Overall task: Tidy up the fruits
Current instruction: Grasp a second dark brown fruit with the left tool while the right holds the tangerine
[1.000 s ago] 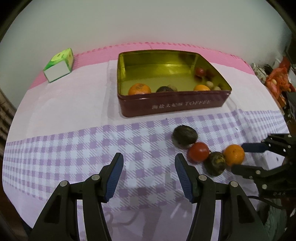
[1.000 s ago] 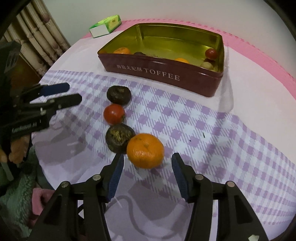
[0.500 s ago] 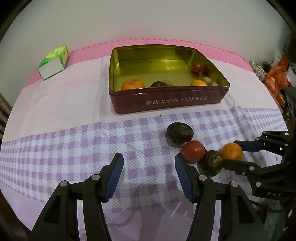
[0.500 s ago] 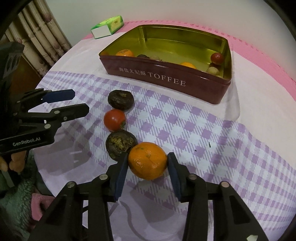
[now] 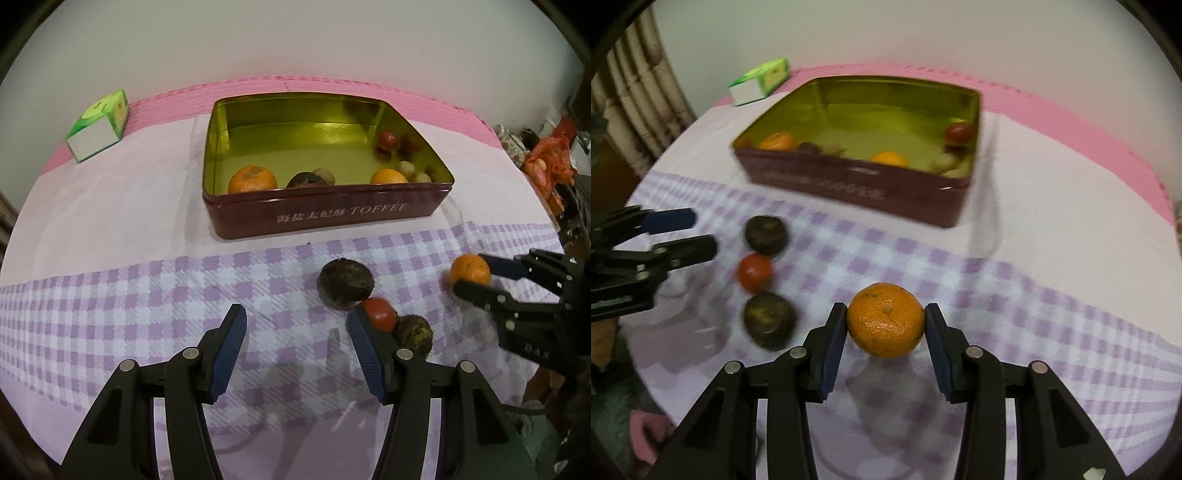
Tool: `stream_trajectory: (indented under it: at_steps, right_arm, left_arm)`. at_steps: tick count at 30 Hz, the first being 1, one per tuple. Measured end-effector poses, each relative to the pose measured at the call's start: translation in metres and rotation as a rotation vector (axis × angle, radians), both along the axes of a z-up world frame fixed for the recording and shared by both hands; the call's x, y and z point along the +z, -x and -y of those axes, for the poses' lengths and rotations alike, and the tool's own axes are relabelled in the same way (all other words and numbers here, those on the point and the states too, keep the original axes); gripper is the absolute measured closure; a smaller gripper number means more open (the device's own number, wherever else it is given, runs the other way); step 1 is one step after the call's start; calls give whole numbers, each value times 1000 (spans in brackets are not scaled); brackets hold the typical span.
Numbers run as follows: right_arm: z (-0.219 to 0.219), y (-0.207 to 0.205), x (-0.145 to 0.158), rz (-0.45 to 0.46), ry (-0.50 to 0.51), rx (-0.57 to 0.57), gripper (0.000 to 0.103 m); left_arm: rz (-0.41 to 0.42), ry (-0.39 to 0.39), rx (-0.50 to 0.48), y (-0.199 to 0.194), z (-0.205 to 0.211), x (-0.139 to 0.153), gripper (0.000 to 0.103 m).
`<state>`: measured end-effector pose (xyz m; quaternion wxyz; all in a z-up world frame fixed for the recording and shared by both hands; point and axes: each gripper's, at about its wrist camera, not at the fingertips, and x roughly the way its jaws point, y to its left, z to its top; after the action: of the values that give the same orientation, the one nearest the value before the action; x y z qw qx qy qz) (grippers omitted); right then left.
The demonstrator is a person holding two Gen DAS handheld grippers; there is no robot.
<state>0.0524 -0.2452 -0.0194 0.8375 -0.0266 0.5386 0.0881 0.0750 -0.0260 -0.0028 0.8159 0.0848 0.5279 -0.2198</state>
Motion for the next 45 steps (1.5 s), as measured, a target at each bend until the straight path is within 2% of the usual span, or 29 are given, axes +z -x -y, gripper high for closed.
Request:
stream_trajectory:
  at_steps: [7,16,22,26,31,45]
  right_arm:
    - [24,-4,-5,2,-3,-73,63]
    - [26,-4,-9,11,-23,-86,63]
    - [28,-6,-9,10,-48,-94,63]
    - [29,-5,-9,9,-54,-96,63]
    - [30,-5,-10,10,-58,-99,63]
    - [30,-5,-10,9,-62,-103,63]
  left_arm:
    - [-6,7,-12,-4,14,3,44]
    - [-49,0,13,-13,33,-3,44]
    - [-106,-40,45,-24,45,-17,44]
    - [-142,-37,73,-32,45,-24,49]
    - [-154,-26,60,-34,48,-29,62]
    - [-129,-26,42,-31,53,-30,64]
